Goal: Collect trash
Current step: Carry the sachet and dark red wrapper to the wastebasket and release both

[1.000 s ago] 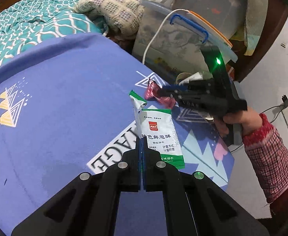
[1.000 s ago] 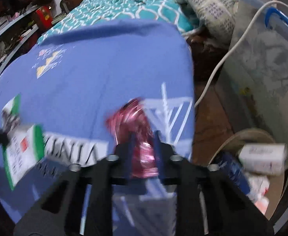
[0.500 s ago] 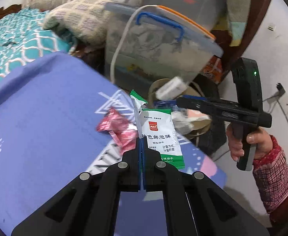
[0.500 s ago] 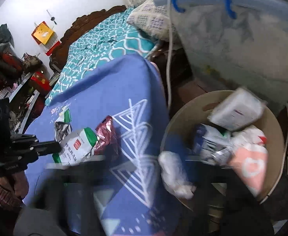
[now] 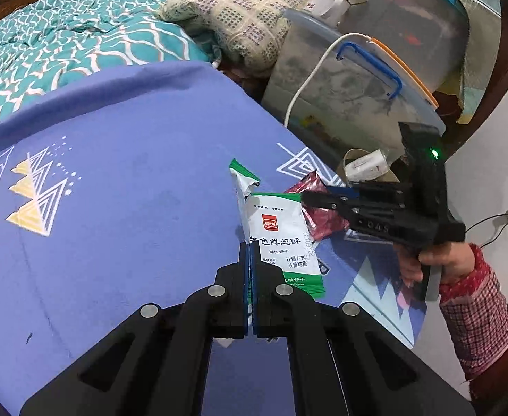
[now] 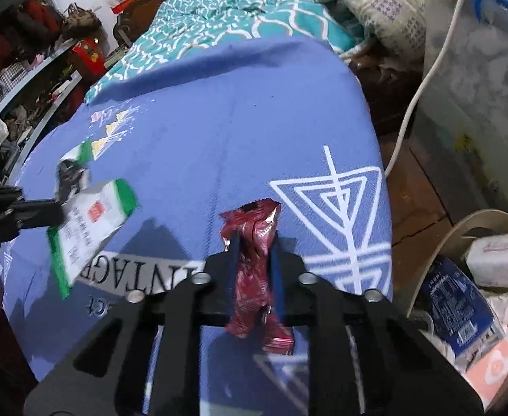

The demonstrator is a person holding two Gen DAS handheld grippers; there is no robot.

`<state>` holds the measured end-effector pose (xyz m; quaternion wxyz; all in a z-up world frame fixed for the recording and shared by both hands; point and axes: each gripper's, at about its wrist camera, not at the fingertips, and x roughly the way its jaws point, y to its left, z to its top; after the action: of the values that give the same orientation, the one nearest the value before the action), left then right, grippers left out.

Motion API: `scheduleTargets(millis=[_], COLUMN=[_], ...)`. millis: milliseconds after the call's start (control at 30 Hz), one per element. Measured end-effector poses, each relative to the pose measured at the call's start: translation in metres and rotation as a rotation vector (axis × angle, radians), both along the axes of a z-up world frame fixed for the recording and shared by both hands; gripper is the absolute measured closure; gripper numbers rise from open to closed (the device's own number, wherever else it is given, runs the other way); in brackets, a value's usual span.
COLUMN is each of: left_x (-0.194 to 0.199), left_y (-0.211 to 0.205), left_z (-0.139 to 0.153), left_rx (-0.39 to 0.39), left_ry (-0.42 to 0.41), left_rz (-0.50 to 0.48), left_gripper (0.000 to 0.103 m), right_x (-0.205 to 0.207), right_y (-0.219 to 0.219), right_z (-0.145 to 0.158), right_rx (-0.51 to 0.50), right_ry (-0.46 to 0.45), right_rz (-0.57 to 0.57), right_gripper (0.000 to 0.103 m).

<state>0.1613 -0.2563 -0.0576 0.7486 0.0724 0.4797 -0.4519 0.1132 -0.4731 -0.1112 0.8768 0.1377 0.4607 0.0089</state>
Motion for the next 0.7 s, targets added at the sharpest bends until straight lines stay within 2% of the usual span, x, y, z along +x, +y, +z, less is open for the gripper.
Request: scheduleTargets(millis=[100,200,267,433,500,567,700], left_x=[-0.004,-0.017,-0.03,-0.063,-0.075,-0.087,-0.083], left_y=[-0.02,-0.057,-0.096,-0.188,-0.223,-0.254,-0.284], left_z=[0.002,0.009,0.017,0.024,0.02,0.012,-0.007], left_rx=[-0.015,-0.039,-0.055,-0.059,-0.034,0.015,0.079], left_ry=[0.016,0.015,0.0,-0.031,-0.045,-0.094,-0.096], left_rz=[-0.037,-0.105,-0.174,-0.292,-0.327,-0.348,-0.303], left_gripper=[0.102,0.102,0.102,0.102,0.102,0.102,0.101], right_x=[-0.031,-0.074,-0.106,-0.171,-0.181,-0.18,-0.177], right_y=[-0.027,-0.07,-0.1,-0.165,-0.177,-0.179,-0.176], right_z=[0.018,0.034,0.041,0.035,0.024,0.013,-0.006], right_rx=[0.03,-0.002,-0.059,-0.035,-0.001,0.014,0.021], right_ry=[-0.06,-0.101,-0.098,-0.078,-0.068,-0.057,-0.033], right_rz=[-0.085,-0.22,-0.319,-0.513,-0.551,-0.568,-0.579], right_gripper=[0.092,0.092,0.092,0.091,0.091,0.091,0.089])
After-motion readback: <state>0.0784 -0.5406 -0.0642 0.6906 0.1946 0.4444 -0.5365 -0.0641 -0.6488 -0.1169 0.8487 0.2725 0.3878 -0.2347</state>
